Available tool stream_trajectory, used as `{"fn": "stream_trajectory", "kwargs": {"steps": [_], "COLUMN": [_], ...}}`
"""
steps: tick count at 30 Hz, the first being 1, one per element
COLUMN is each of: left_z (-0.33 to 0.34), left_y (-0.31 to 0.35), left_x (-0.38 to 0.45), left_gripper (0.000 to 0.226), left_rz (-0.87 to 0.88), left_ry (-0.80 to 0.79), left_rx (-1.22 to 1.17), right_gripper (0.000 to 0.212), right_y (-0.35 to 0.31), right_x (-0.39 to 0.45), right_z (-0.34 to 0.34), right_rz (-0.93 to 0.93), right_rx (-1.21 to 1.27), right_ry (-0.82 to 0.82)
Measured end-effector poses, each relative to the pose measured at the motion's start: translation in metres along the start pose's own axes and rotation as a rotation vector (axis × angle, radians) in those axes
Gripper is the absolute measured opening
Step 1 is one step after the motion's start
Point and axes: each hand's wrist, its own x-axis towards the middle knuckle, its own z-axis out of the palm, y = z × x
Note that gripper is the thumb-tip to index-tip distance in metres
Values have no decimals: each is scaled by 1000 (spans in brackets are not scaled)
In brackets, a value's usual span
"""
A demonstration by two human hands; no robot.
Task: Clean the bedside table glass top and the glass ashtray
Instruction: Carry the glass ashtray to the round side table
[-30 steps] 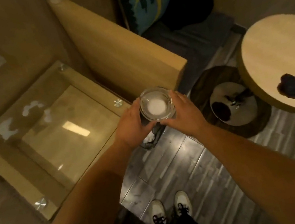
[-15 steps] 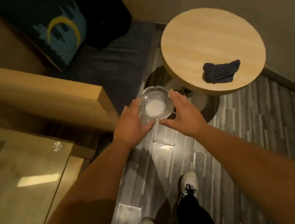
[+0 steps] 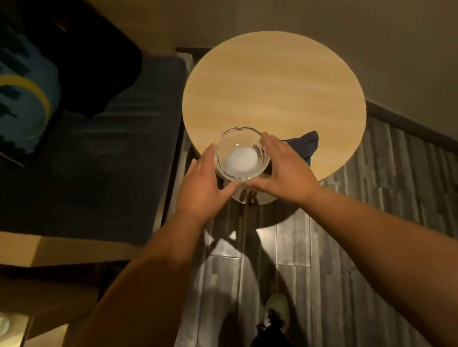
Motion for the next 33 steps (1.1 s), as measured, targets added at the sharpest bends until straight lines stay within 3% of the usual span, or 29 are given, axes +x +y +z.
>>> {"fn": "stream_trajectory", "kwargs": {"steps": [16, 33], "left_z": [68, 98], "left_y": [4, -25], "left_x": [150, 191], "left_gripper": [80, 79], "left_rz": [33, 48], "left_ry": [15, -35], "left_rx": [-32, -4], "right_gripper": [110, 108], "right_y": [102, 132], "right_x": [116, 159], "right_z": [-17, 13], "right_rz": [34, 125], "right_rx": [-54, -34], "right_ry": [33, -11]}}
